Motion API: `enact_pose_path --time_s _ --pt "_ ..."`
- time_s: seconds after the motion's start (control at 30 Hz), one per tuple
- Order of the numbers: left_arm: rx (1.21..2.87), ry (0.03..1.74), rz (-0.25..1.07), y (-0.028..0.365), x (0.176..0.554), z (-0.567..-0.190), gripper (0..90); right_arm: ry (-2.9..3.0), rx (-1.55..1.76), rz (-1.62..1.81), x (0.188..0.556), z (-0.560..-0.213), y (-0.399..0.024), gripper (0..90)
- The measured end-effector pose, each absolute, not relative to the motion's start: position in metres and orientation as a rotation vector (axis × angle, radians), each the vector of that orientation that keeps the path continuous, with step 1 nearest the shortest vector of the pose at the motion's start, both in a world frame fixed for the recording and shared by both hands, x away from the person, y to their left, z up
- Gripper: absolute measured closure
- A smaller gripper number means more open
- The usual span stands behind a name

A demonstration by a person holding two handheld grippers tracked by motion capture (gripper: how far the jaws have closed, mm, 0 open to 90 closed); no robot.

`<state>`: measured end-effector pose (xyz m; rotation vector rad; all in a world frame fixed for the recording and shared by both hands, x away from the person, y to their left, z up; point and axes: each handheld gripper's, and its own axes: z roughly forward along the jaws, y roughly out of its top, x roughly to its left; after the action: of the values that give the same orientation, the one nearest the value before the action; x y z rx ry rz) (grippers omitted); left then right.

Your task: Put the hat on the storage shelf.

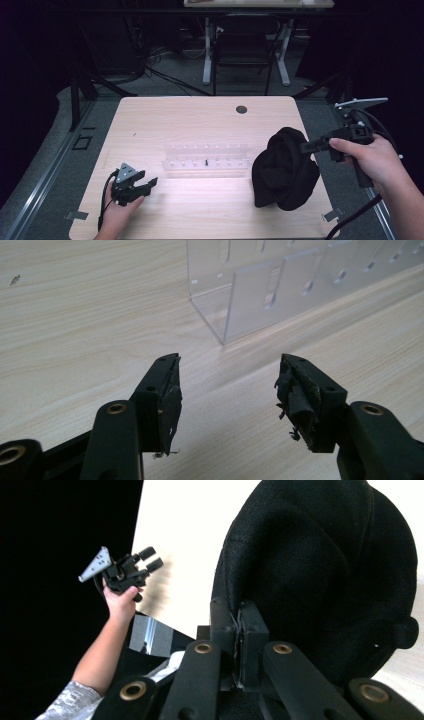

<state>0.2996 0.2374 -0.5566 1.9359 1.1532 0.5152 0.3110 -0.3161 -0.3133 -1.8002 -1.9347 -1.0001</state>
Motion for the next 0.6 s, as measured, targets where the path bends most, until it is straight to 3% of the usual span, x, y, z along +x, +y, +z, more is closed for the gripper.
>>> enact_pose_path --time_s 0.6 --pt "1.937 1.157 0.498 0.237 0.3 -0.556 40.8 -1.919 -1.795 -1.074 0.321 -0.286 -0.313 88.2"
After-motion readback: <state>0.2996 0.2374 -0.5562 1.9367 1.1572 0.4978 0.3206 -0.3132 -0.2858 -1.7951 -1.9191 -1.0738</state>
